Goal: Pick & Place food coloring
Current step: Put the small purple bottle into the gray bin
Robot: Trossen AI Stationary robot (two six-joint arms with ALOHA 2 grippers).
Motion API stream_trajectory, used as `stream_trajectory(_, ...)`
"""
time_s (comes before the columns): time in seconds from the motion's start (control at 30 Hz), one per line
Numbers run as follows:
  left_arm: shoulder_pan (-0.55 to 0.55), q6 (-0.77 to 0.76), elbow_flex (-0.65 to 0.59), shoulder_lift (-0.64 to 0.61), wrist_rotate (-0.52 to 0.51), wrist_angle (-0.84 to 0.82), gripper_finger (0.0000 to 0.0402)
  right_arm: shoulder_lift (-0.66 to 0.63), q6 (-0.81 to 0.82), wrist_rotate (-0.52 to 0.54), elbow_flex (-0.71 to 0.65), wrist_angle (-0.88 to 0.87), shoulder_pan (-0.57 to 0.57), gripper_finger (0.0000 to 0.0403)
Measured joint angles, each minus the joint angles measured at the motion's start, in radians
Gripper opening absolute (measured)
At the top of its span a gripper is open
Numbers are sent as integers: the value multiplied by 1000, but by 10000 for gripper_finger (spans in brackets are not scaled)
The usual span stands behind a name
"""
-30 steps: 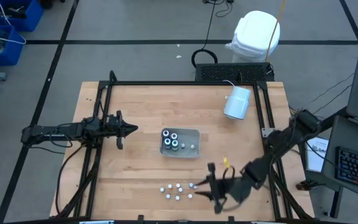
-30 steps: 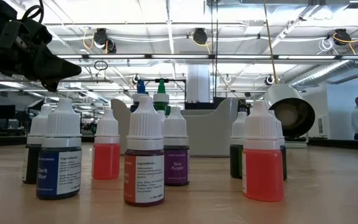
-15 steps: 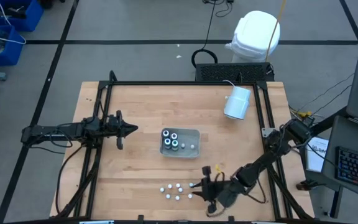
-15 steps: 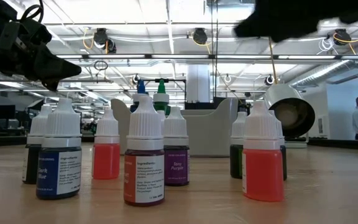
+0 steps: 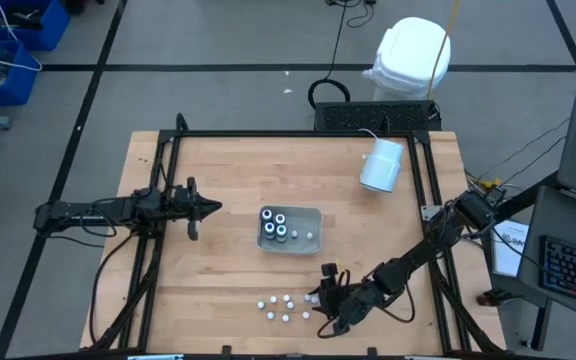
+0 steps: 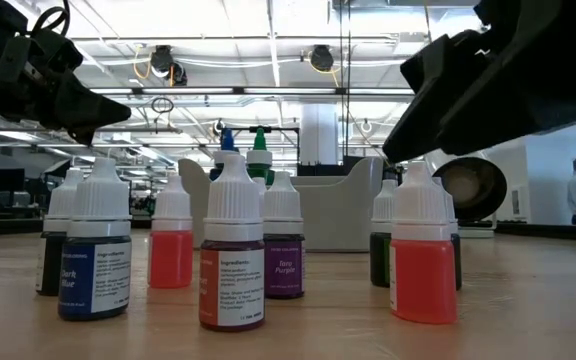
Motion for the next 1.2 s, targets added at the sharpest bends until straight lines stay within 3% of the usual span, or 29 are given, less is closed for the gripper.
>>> stream_trajectory(0.27,0,1,0,0,0,0,19,0,96,0,0,-69,-6,167)
stream_trajectory(1.2,0,0,0,0,-26,2,19,37,181,-55,0,-61,-13,159)
